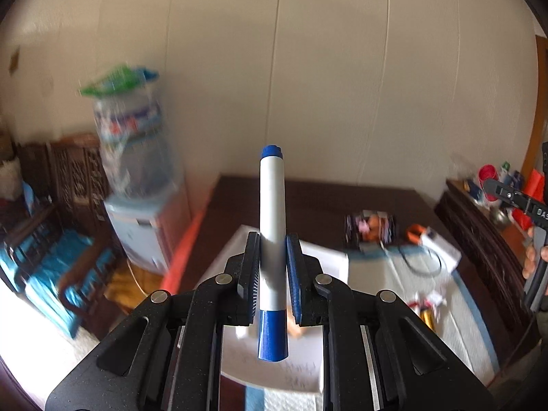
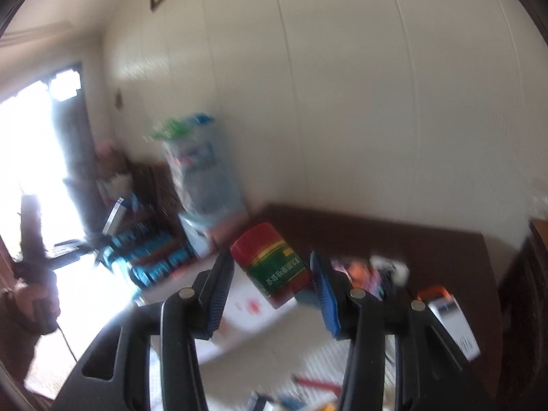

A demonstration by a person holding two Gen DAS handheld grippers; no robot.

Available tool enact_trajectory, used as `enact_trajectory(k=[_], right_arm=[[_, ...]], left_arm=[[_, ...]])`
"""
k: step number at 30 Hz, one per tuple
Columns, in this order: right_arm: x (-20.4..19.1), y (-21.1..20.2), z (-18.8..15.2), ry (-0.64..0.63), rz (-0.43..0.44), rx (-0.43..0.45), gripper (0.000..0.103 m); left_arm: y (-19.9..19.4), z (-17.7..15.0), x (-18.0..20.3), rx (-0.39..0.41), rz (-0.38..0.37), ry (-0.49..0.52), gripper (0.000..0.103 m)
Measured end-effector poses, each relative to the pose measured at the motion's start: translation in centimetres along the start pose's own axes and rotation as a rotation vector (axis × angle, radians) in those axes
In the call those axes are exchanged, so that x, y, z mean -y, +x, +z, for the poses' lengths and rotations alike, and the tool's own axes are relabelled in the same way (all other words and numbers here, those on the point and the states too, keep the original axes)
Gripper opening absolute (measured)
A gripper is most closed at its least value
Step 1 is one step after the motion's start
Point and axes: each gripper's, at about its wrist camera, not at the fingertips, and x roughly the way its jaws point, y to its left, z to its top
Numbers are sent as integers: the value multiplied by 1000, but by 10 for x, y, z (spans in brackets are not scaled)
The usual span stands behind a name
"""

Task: Organize rigid objects
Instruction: 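Carry the marker and the red-capped jar over the white tray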

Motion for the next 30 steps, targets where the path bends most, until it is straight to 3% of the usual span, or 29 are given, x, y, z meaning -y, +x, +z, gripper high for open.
enact_trajectory(k=[5,10,13,20,30], right_arm=[[-38,9,32,-44,93,67,46],[-57,50,24,5,168,12,46],[-58,83,9,49,173,-55,46],[-44,163,-57,161,139,-305,46],[-39,218,-140,247,96,-560,46]], left_arm=[[-16,31,0,67,14,5,14],[4,21,-4,5,26,14,14],[24,10,-7,-43,34,-5,15],[89,-34,-21,-207,31,-64,14],[176,-119,-22,-493,-63,-194,14]])
